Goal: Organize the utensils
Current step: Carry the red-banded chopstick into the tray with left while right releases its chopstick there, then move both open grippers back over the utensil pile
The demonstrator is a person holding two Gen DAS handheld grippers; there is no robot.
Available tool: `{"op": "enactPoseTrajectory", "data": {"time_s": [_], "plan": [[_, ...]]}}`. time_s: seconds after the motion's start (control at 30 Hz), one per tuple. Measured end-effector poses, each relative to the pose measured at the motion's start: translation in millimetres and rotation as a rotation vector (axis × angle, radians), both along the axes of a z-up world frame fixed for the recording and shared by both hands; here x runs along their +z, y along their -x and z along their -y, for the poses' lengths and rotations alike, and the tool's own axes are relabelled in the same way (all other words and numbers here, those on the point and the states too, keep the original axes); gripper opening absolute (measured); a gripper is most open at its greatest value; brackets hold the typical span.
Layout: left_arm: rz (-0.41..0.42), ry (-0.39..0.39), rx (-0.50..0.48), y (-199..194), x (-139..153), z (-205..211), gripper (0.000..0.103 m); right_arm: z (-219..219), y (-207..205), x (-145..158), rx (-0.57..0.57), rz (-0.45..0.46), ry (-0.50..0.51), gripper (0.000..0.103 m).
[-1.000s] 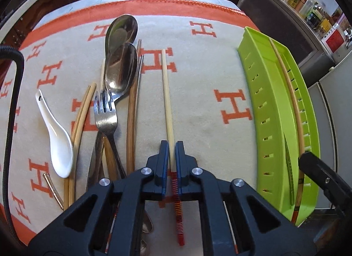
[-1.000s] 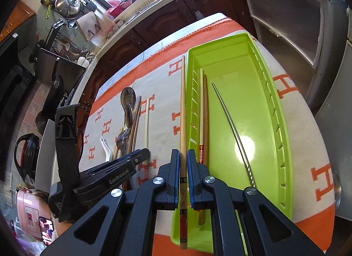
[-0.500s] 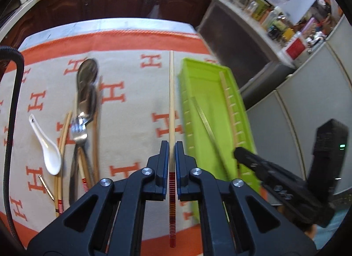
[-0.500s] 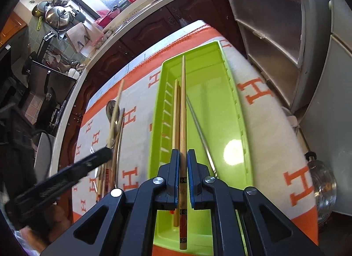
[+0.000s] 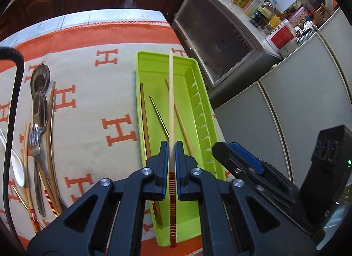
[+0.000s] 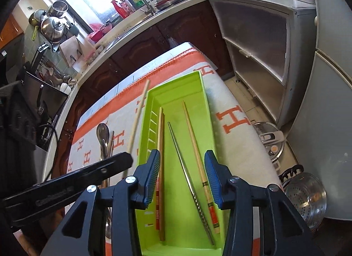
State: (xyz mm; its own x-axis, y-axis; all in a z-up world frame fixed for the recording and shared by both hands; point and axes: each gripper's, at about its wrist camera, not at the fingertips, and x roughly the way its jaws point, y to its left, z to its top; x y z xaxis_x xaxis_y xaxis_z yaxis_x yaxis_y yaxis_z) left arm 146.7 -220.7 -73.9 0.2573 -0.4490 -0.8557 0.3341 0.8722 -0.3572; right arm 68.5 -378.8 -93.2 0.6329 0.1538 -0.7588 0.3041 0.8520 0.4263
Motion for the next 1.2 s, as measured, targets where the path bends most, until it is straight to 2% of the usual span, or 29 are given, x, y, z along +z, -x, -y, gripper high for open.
{"op": "enactPoseTrajectory", "data": {"time_s": [0.13,0.37,0.73,0.83,0.9,1.2], "plan": [[-0.012,-0.02,0.0,-2.5,-10.9,1.9,0.004,2.0,11.1,3.8,-0.01,0.013,-0.002,0.051],[0.005,-0.071,0.016,6.6,-15.0,-12.8,0.004,-7.7,20.4,2.4,0.016,0.004,-0.015,0.052],[0.027,-0.134,0.118,33.2,-15.9,-83.2,0.005,-39.2,23.9,0.5,0.1,-0.012,-0.002,0.052],[0.046,-0.155,0.139,43.0,-14.3,-105.8,0.018,-50.1,23.1,-1.3,0.127,-0.022,-0.012,0.052],[0.058,-0.165,0.149,48.2,-13.7,-115.3,0.036,-56.5,23.4,-1.7,0.139,-0.024,-0.016,0.053],[0.116,-0.197,0.19,69.6,-3.5,-157.4,0.038,-89.5,19.3,1.4,0.204,-0.032,0.008,0.053]]}}
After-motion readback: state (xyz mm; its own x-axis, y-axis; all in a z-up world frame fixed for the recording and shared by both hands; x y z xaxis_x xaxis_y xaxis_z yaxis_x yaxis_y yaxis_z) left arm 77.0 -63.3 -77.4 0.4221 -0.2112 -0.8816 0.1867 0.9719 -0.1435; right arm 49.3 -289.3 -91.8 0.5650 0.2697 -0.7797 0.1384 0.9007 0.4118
